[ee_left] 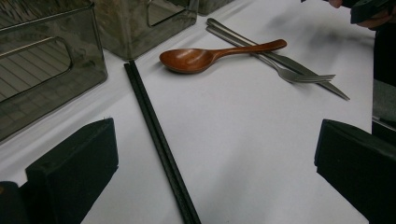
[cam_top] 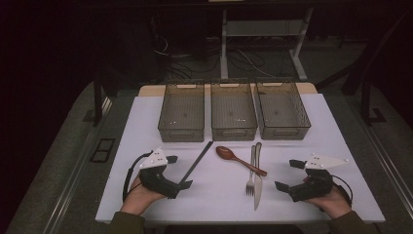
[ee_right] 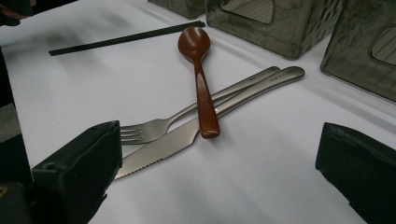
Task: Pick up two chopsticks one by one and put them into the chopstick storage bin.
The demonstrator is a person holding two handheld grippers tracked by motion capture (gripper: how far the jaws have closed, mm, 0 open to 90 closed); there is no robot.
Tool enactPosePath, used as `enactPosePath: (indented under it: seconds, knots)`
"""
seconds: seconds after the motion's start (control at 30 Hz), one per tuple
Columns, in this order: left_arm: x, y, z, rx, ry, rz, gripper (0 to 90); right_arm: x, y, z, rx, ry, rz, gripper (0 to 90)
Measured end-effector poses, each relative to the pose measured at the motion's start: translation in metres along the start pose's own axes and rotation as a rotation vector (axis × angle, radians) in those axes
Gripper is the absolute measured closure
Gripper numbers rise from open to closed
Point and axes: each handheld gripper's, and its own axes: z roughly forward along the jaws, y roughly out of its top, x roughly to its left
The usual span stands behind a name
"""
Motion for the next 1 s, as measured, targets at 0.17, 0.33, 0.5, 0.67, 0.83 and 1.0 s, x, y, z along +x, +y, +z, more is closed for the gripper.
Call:
enactPosePath:
  seconds: [0.17,0.33,0.5,0.67,0.83,1.0]
  knots:
    - [0.000,0.000,0.000,0.010,0.001,-0.002,0.0,0.001,0.000,0.000,-0.001,0.005,0.002,0.8]
    - [0.000,0.002,0.002,0.018,-0.004,0.001,0.0,-0.001,0.000,0.001,0.002,0.006,0.006,0.8]
    - [-0.001,0.004,0.002,0.014,-0.002,0.008,0.0,-0.001,0.000,0.001,0.002,0.004,0.010,0.8]
    - [0.000,0.006,0.003,0.015,0.001,0.009,0.0,-0.001,0.000,0.001,0.001,0.001,0.010,0.8]
    - [0.001,0.009,0.005,0.024,0.008,0.010,0.0,-0.001,0.001,0.001,-0.001,0.001,0.013,0.8]
    - [0.002,0.013,0.008,0.029,0.015,0.018,0.0,-0.001,0.001,0.001,-0.001,0.002,0.012,0.8]
